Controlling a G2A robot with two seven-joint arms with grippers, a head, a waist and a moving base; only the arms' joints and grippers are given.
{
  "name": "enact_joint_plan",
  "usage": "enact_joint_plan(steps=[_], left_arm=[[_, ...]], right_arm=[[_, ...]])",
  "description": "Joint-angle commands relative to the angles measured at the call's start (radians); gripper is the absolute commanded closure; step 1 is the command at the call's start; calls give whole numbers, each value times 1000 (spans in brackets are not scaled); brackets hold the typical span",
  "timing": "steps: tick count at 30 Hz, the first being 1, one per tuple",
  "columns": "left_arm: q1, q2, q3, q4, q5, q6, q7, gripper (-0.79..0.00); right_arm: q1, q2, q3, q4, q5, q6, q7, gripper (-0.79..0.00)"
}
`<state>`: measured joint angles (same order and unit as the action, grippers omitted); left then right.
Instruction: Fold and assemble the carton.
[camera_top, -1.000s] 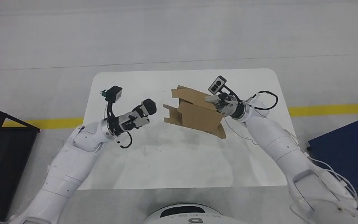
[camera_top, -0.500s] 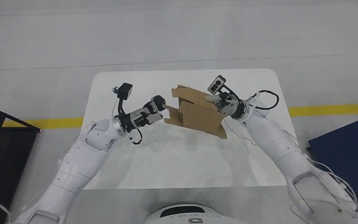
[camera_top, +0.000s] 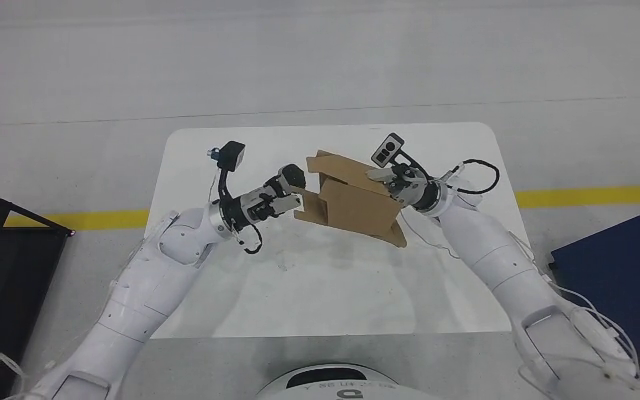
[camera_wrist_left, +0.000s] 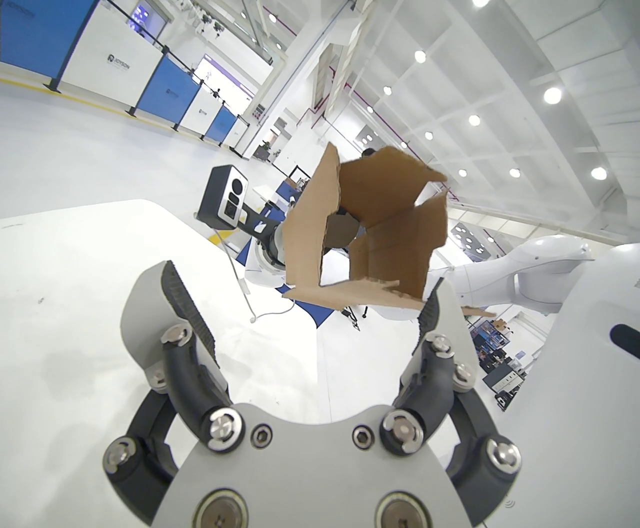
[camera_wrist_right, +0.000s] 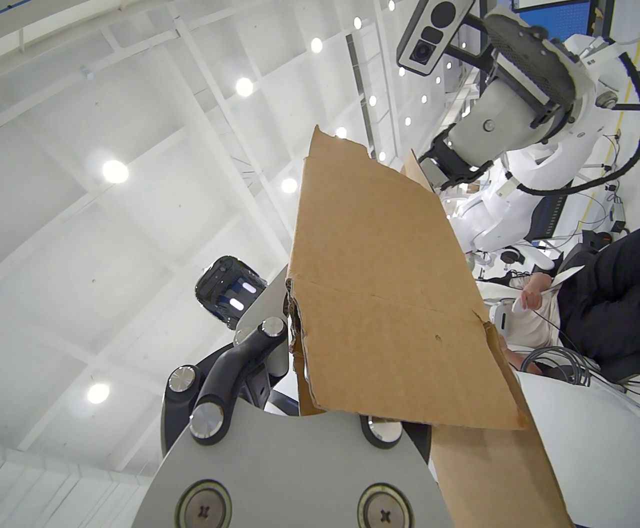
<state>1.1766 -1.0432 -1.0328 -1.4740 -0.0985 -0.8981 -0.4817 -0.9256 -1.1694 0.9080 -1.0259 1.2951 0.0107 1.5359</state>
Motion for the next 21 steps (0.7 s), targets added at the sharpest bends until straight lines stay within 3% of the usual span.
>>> enact_joint_plan(steps=[1, 21], left_arm=[[-3, -1, -1, -3, -5, 6, -1, -785], [-44, -26, 17, -1, 145, 86, 49, -785]], right_arm=[[0, -1, 1, 0, 0, 1, 0, 0], [-19, 1, 21, -40, -11, -3, 0, 0]])
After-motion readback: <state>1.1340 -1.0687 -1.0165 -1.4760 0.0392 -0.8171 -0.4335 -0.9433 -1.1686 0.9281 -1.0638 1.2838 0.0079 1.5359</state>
